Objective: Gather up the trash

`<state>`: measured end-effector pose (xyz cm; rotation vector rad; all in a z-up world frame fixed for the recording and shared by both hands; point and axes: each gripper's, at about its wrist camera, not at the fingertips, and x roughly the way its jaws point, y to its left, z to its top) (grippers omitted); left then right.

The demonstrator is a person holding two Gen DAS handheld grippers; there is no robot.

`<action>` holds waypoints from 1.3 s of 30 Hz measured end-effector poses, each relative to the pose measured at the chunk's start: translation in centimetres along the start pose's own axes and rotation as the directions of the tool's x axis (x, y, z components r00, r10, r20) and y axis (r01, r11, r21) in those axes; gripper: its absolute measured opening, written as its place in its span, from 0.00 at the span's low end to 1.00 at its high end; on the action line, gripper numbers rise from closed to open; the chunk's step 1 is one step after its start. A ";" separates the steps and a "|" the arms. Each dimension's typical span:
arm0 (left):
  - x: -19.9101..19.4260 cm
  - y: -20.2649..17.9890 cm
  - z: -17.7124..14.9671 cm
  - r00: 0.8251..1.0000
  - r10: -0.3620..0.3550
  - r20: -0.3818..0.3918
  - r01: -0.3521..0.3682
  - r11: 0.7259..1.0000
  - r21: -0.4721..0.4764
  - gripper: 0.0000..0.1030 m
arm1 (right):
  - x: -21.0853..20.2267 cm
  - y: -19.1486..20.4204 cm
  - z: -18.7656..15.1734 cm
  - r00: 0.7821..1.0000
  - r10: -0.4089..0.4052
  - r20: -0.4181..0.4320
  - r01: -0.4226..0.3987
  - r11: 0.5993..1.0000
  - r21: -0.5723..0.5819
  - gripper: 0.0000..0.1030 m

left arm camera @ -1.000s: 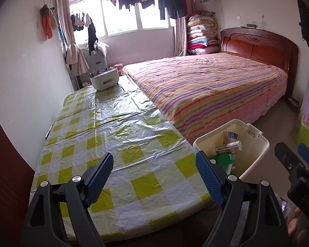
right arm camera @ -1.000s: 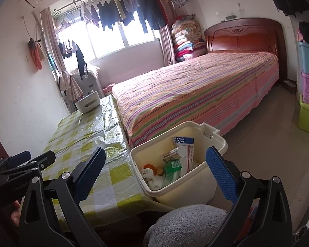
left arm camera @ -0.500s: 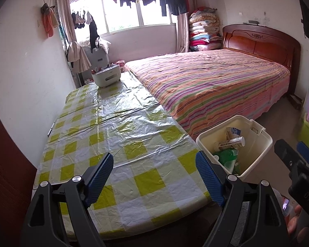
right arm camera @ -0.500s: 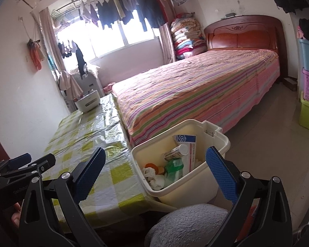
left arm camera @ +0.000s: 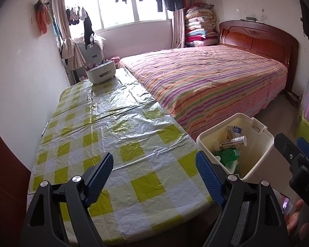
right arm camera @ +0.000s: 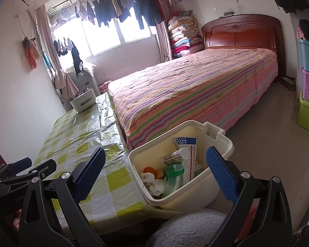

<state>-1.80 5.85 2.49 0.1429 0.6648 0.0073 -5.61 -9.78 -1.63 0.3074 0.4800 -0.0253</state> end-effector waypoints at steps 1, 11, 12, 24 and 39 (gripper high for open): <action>0.2 0.0 0.1 1.000 -0.003 -0.002 0.003 1.000 0.003 0.77 | 0.2 0.1 0.0 1.000 -0.002 -0.002 0.002 1.000 0.002 0.94; 2.3 0.3 0.6 0.999 -0.017 -0.033 0.017 1.000 0.000 0.77 | 2.4 0.4 0.2 1.000 -0.010 -0.026 0.010 1.000 -0.004 0.94; 2.5 0.4 0.6 0.999 -0.017 -0.039 0.017 1.000 0.001 0.77 | 2.7 0.4 0.1 0.999 -0.009 -0.031 0.009 1.000 -0.003 0.94; 3.2 0.3 0.7 0.998 -0.017 -0.061 0.017 1.000 0.006 0.77 | 3.6 0.4 0.0 0.999 -0.002 -0.054 0.002 1.000 0.002 0.94; 2.1 -1.1 0.6 0.998 -0.023 -0.054 0.025 0.999 0.038 0.77 | 2.2 -0.7 0.1 0.999 -0.010 -0.038 0.010 1.000 0.020 0.94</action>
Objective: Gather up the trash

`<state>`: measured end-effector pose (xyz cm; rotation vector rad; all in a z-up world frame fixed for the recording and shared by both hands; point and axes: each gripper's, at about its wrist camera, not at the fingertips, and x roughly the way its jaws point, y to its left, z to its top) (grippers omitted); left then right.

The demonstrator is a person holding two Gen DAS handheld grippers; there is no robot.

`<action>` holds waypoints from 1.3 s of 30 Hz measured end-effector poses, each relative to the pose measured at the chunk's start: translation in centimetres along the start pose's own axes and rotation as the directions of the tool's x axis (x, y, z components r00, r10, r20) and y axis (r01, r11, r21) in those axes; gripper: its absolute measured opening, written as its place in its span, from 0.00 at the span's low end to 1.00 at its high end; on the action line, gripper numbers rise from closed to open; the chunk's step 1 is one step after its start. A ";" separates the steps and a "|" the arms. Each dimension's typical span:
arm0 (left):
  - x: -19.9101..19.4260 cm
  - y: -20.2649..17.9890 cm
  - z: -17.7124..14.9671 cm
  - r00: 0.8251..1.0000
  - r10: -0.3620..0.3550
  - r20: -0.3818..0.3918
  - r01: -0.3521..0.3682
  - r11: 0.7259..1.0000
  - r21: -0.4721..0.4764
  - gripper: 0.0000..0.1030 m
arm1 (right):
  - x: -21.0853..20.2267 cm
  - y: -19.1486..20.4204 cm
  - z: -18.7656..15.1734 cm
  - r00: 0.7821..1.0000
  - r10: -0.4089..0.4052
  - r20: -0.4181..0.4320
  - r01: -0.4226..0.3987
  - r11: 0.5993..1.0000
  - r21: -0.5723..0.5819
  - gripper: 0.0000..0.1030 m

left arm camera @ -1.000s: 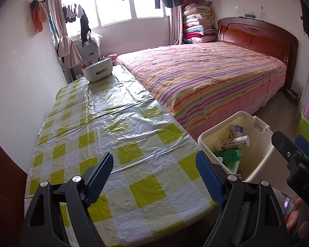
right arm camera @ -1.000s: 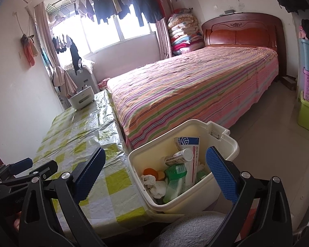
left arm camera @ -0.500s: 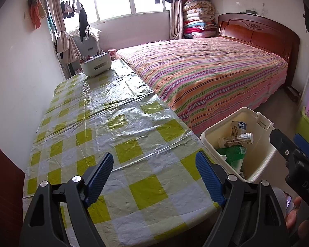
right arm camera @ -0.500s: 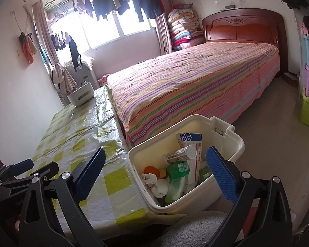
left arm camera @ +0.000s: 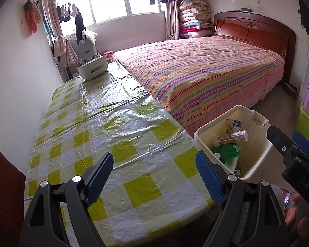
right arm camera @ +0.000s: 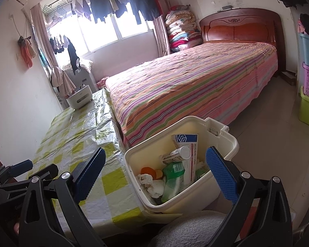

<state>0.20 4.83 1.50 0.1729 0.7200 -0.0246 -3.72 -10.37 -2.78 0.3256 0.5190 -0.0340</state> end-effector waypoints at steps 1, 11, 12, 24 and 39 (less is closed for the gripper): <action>-0.1 -0.1 0.0 1.000 0.000 0.001 0.000 1.000 0.002 0.77 | -0.1 0.0 0.0 1.000 0.001 0.001 -0.001 1.000 -0.001 0.94; -0.2 -0.8 0.0 1.000 -0.005 -0.004 0.005 1.000 0.010 0.77 | -0.3 -0.6 0.0 1.000 -0.007 0.002 0.007 1.000 0.013 0.94; -0.2 -0.8 0.0 1.000 -0.006 -0.004 0.006 1.000 0.009 0.77 | -0.3 -0.6 0.0 1.000 -0.007 0.002 0.007 1.000 0.013 0.94; -0.4 -1.3 -0.2 1.000 -0.014 -0.007 0.014 1.000 0.026 0.77 | -0.4 -0.4 -0.2 1.000 -0.011 0.005 0.011 1.000 0.012 0.94; -0.5 -0.8 -0.2 1.000 -0.015 -0.004 0.015 1.000 0.008 0.77 | -0.2 0.0 0.0 1.000 -0.007 -0.002 0.007 1.000 -0.003 0.94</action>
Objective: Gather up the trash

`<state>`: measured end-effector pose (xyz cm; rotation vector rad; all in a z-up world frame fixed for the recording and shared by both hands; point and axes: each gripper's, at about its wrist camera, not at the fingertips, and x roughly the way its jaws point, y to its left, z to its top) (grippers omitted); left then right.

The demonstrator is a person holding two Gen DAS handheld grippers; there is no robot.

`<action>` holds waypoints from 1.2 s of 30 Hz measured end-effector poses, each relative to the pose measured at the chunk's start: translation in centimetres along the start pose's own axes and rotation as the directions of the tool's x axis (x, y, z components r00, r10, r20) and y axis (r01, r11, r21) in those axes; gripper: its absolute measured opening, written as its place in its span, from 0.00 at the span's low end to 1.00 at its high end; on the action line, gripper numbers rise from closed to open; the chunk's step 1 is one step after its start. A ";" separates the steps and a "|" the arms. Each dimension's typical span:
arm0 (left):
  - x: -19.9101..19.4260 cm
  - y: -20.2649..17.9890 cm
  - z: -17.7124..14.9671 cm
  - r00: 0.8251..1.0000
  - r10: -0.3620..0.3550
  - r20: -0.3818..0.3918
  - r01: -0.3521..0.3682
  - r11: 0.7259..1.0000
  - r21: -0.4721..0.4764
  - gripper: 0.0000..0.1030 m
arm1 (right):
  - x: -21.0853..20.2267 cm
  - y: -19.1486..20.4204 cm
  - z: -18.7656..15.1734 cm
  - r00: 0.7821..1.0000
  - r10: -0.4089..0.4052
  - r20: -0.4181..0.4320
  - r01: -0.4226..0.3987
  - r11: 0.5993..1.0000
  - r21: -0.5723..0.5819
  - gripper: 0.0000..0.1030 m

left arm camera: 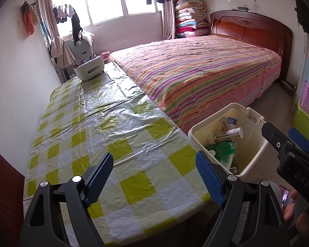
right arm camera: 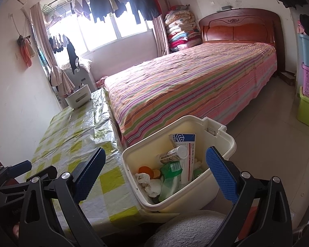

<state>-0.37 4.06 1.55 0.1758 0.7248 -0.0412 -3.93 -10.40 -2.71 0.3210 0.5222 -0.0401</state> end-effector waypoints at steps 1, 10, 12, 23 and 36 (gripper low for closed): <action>0.0 0.1 0.0 1.000 -0.002 0.001 0.002 1.000 -0.002 0.77 | 0.0 0.0 0.0 1.000 -0.001 0.000 0.001 1.000 -0.001 0.94; 0.0 0.9 0.0 1.000 -0.017 0.006 0.018 0.999 -0.028 0.77 | 0.4 0.3 -0.1 1.000 0.006 -0.009 -0.006 1.000 -0.008 0.94; 0.0 1.0 0.0 1.000 -0.011 0.010 0.012 0.999 -0.032 0.77 | 0.5 0.4 -0.1 1.000 0.007 -0.011 -0.007 1.000 -0.010 0.94; -0.4 0.1 -0.2 0.997 -0.073 0.034 0.073 0.997 -0.005 0.77 | 0.0 0.9 0.2 1.000 0.008 -0.005 -0.008 1.000 -0.027 0.94; 0.6 0.5 -0.2 0.996 -0.088 -0.011 0.087 0.995 -0.038 0.77 | 0.5 0.9 -0.2 1.000 0.010 -0.028 -0.011 1.000 -0.021 0.94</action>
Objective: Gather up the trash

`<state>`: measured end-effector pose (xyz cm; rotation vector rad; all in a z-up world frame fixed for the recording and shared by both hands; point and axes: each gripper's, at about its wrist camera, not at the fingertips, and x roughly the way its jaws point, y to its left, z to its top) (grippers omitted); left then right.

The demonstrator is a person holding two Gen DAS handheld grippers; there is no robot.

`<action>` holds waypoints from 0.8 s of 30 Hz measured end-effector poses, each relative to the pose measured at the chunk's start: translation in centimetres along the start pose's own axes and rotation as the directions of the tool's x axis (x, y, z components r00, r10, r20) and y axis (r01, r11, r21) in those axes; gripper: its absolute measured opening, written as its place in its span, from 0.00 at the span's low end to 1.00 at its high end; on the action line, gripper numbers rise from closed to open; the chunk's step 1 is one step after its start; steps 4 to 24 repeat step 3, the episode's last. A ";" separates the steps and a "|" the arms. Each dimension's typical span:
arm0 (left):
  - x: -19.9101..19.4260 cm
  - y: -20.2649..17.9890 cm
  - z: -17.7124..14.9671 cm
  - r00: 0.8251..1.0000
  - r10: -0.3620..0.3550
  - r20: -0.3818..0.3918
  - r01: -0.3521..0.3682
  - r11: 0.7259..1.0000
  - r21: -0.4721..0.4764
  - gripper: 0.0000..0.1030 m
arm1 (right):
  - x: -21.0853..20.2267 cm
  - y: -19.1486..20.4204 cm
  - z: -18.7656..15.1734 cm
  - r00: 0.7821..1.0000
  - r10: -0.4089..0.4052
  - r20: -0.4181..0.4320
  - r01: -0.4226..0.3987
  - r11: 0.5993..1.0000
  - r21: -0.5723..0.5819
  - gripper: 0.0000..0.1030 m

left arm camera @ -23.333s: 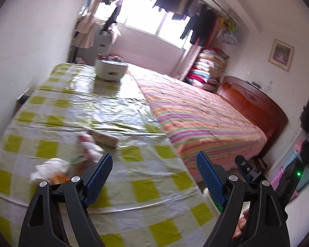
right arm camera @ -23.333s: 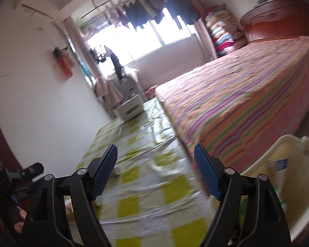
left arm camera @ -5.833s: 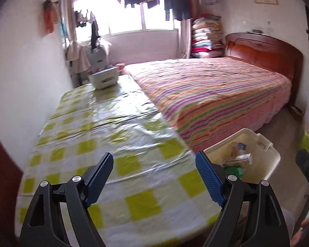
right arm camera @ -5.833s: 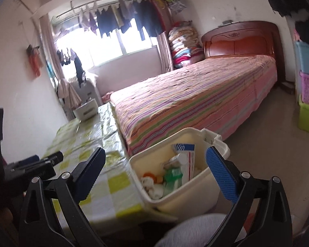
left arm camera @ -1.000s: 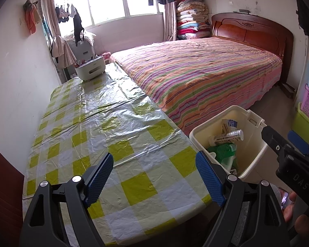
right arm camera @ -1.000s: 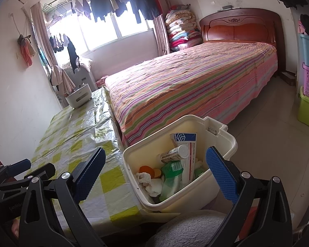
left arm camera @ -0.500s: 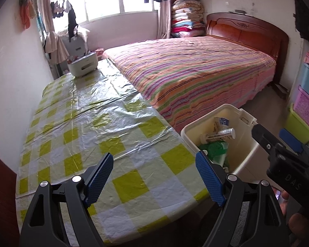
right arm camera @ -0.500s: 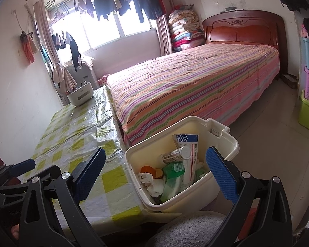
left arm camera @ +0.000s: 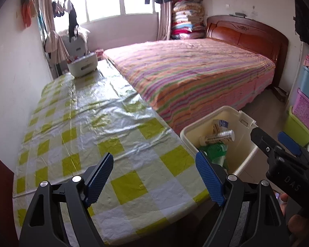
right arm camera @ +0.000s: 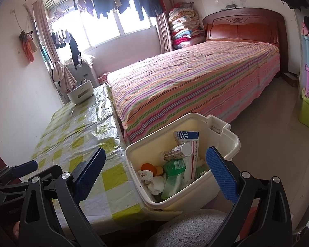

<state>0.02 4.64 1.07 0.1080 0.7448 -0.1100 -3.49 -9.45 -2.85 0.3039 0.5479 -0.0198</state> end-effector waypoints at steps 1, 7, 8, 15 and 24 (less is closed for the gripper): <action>0.1 0.1 0.0 1.000 -0.005 -0.006 0.005 1.000 -0.002 0.77 | 0.0 0.0 0.0 1.000 0.001 -0.002 -0.001 1.000 0.001 0.94; 0.1 0.2 -0.2 1.000 -0.005 -0.006 0.005 1.000 -0.006 0.77 | 0.1 0.0 0.0 1.000 0.001 -0.002 -0.001 1.000 0.002 0.94; 0.1 0.2 -0.2 1.000 -0.005 -0.006 0.005 1.000 -0.006 0.77 | 0.1 0.0 0.0 1.000 0.001 -0.002 -0.001 1.000 0.002 0.94; 0.1 0.2 -0.2 1.000 -0.005 -0.006 0.005 1.000 -0.006 0.77 | 0.1 0.0 0.0 1.000 0.001 -0.002 -0.001 1.000 0.002 0.94; 0.1 0.2 -0.2 1.000 -0.005 -0.006 0.005 1.000 -0.006 0.77 | 0.1 0.0 0.0 1.000 0.001 -0.002 -0.001 1.000 0.002 0.94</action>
